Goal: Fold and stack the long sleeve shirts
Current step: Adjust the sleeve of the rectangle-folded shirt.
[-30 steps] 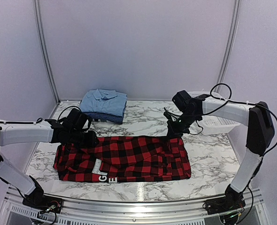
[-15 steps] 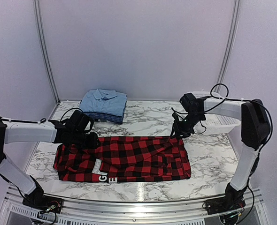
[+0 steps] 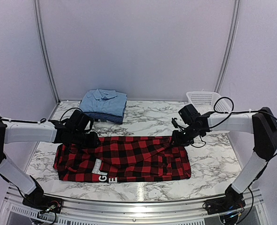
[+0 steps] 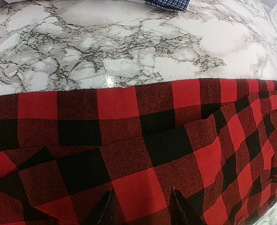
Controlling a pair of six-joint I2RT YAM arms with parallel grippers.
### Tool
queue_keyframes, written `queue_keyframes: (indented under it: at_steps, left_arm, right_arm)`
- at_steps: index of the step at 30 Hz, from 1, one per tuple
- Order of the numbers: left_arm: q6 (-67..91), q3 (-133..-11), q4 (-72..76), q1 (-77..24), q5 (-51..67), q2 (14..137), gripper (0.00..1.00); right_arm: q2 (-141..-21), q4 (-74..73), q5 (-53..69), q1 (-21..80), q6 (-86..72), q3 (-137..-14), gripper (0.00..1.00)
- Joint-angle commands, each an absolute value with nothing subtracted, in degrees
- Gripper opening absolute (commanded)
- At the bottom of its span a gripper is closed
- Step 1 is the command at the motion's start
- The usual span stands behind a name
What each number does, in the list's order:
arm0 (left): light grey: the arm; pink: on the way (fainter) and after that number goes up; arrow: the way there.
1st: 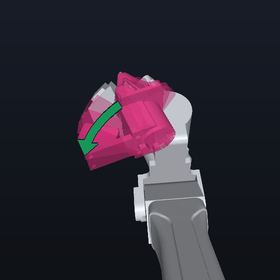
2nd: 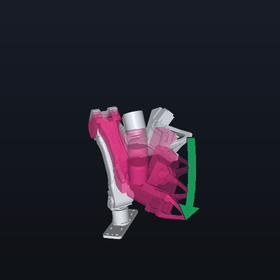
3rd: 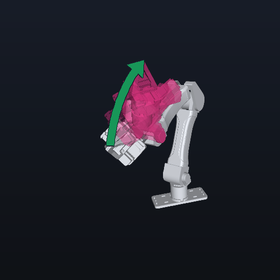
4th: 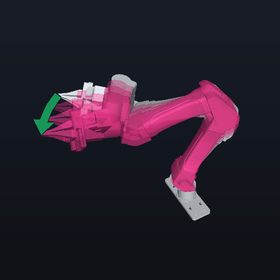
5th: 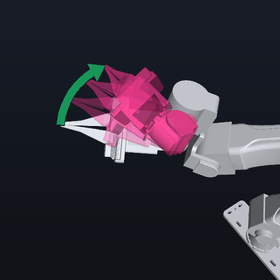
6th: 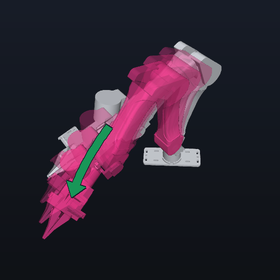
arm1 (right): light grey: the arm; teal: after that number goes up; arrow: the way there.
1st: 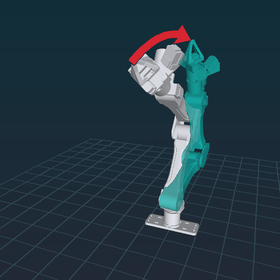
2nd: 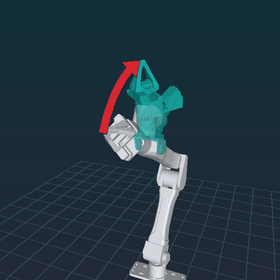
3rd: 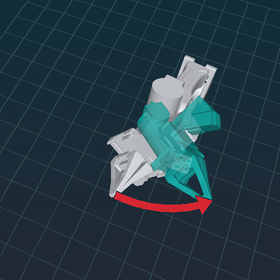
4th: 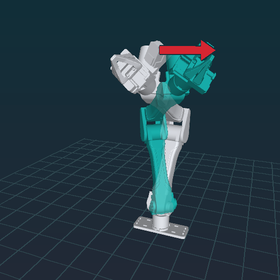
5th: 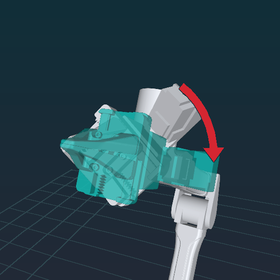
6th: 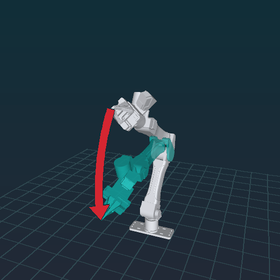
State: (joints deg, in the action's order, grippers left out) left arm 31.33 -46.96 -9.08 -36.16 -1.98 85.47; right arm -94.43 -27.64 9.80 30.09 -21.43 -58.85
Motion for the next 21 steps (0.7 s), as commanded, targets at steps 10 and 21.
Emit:
queue_keyframes:
  at_steps: [10,21]
  left_arm:
    - [32.96,-47.46,-8.26,-35.94,-2.91,85.41,0.39]
    - [37.37,-45.61,-8.48,-34.89,-10.73,85.86,0.40]
  right_arm:
    - [-97.41,-15.85,6.23,31.02,-24.31,-56.92,0.36]
    - [-98.61,-15.17,6.49,31.89,-25.27,-56.25,0.29]
